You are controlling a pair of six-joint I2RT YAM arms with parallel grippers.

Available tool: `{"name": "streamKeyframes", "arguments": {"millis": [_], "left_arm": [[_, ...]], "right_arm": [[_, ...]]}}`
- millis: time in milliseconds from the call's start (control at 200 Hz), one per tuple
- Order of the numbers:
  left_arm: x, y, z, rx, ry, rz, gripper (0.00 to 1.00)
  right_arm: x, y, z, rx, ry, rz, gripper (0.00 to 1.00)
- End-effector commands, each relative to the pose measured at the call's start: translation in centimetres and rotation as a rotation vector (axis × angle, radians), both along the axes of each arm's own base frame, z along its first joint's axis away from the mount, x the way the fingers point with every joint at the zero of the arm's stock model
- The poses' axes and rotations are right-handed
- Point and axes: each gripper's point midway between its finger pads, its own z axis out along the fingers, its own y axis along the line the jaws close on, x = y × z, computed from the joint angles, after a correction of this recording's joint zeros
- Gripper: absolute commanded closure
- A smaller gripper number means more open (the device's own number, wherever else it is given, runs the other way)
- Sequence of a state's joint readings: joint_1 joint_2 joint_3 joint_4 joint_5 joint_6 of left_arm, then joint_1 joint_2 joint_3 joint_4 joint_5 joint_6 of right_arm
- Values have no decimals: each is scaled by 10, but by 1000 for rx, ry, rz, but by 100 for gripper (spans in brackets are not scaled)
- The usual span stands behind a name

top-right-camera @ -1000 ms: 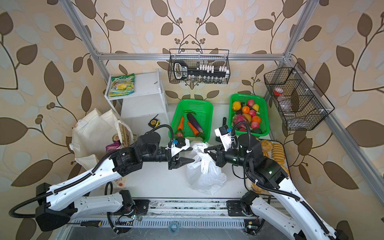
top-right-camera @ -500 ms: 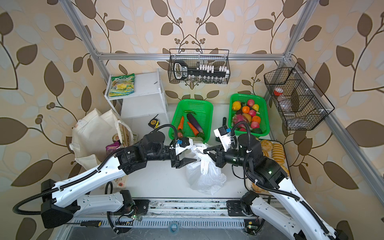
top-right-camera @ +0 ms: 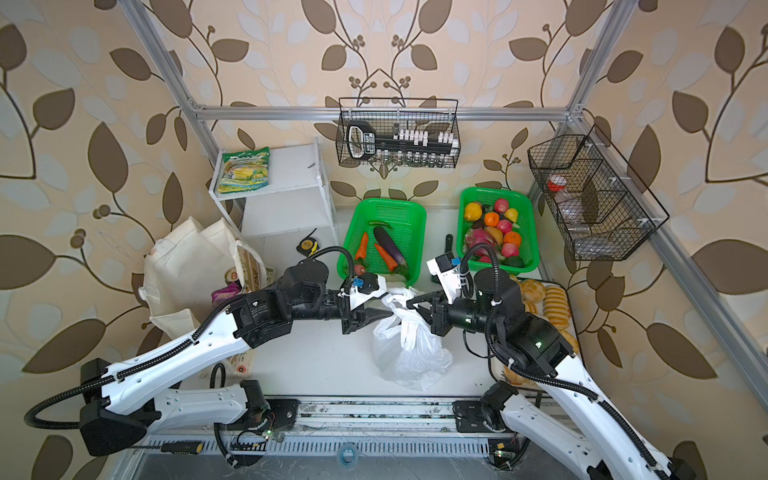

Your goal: Place the mixed food into the grocery bags and tie them

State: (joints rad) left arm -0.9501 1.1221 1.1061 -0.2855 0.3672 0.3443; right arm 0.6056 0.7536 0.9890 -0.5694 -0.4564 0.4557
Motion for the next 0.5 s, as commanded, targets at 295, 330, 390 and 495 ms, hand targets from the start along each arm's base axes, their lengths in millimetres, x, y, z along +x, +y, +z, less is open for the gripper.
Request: {"name": "streamKeyframes", "arguments": {"millis": [295,330,390,495], "left_arm": [[-3,-20,1,4,51,-41,100],[-4,-23,-2,2,63,-44,100],[-4,-29,0,-17,72,-48,100],[-5,-38,6,-57,74,-61,100]], "right_arm": [[-8,4,13,57,-36,49,89],[-10,5,14,64,-37,60,88],[-13,7,15,75,-34,80,87],[-15,9,14,79,-24,92,85]]}}
